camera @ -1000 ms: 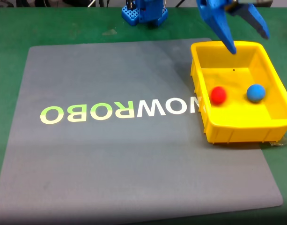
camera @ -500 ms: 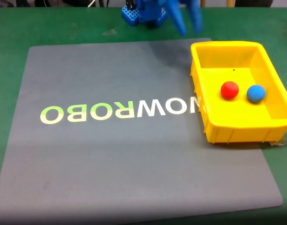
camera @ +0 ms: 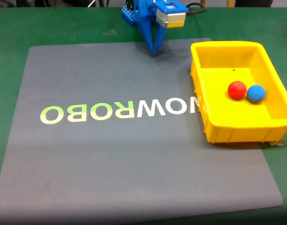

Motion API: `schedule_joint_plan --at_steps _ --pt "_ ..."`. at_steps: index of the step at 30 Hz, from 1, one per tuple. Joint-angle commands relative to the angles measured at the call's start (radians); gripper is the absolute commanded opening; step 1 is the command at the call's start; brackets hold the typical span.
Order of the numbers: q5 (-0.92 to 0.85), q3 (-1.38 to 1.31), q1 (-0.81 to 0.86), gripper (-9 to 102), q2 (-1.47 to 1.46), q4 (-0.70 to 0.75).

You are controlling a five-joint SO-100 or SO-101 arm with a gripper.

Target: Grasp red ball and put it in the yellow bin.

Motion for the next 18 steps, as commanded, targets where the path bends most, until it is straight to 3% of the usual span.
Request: schedule_joint_plan --at_steps 1,8,18 --pt "0.000 0.031 0.031 0 0.038 0.083" --pt "0.029 0.031 0.031 0 0.069 0.242" --pt "0.055 0.031 0.048 0 0.069 0.252"
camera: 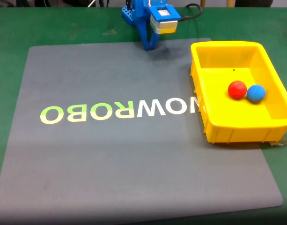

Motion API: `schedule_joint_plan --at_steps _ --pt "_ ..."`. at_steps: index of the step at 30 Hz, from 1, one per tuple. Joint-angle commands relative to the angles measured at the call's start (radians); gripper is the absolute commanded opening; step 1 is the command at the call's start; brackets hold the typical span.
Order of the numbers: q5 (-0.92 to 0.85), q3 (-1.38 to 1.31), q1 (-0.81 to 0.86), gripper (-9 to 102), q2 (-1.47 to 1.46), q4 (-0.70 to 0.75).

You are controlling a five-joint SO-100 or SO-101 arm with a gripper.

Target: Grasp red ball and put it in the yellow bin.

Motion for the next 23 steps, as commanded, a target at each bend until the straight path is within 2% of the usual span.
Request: schedule_joint_plan --at_steps 1,23 --pt "0.014 0.031 0.023 0 0.012 0.020" --pt "0.060 0.031 0.021 0 0.011 0.020"
